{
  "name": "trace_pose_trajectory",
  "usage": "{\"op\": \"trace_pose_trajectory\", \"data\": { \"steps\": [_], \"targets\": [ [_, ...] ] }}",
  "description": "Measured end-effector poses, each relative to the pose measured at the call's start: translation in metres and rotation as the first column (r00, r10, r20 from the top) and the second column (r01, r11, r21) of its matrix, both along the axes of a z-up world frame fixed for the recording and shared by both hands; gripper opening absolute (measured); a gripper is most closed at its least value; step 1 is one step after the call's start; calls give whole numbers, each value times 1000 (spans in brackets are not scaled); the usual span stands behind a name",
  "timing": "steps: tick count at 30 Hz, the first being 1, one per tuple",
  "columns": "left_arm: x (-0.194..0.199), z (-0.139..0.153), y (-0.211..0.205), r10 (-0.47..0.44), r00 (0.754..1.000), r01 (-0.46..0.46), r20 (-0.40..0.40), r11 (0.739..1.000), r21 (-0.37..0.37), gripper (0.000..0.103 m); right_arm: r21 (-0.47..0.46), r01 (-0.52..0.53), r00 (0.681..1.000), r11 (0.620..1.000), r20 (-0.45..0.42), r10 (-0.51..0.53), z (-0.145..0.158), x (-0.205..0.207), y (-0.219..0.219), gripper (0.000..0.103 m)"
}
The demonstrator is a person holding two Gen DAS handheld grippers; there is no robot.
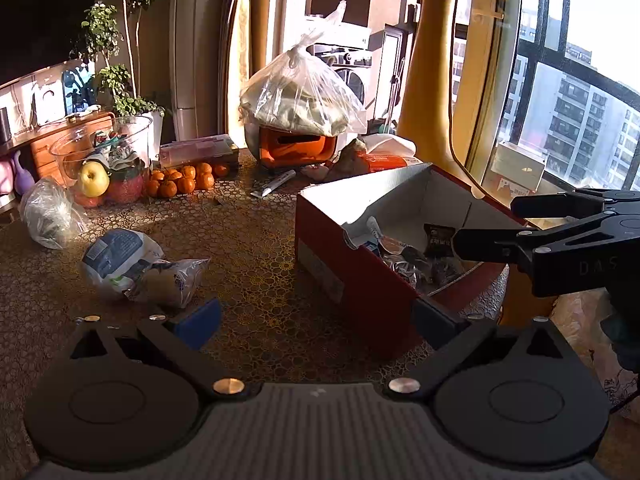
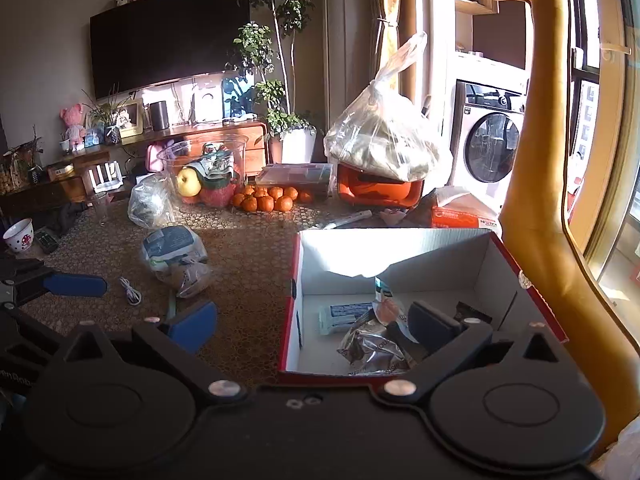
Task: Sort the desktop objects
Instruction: 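Move left tool toward white USB cable while right tool moves toward clear bread bag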
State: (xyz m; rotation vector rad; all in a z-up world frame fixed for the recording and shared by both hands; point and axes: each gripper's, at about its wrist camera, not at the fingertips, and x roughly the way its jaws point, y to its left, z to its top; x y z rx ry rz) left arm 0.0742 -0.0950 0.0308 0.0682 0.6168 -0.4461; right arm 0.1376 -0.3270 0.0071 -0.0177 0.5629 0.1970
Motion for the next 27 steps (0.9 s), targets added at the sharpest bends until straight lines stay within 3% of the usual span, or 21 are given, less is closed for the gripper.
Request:
{"op": "trace_pose_trajectory", "data": {
  "steps": [10, 27],
  "targets": [
    [-5, 1, 43, 109, 992, -109, 64, 994, -7, 103, 39, -2, 1000, 999, 24, 1, -1, 6, 33, 103],
    [14, -17, 110, 261, 963, -260, 70, 965, -25, 103, 40, -67, 997, 997, 37, 66, -18, 37, 98, 103]
  ]
}}
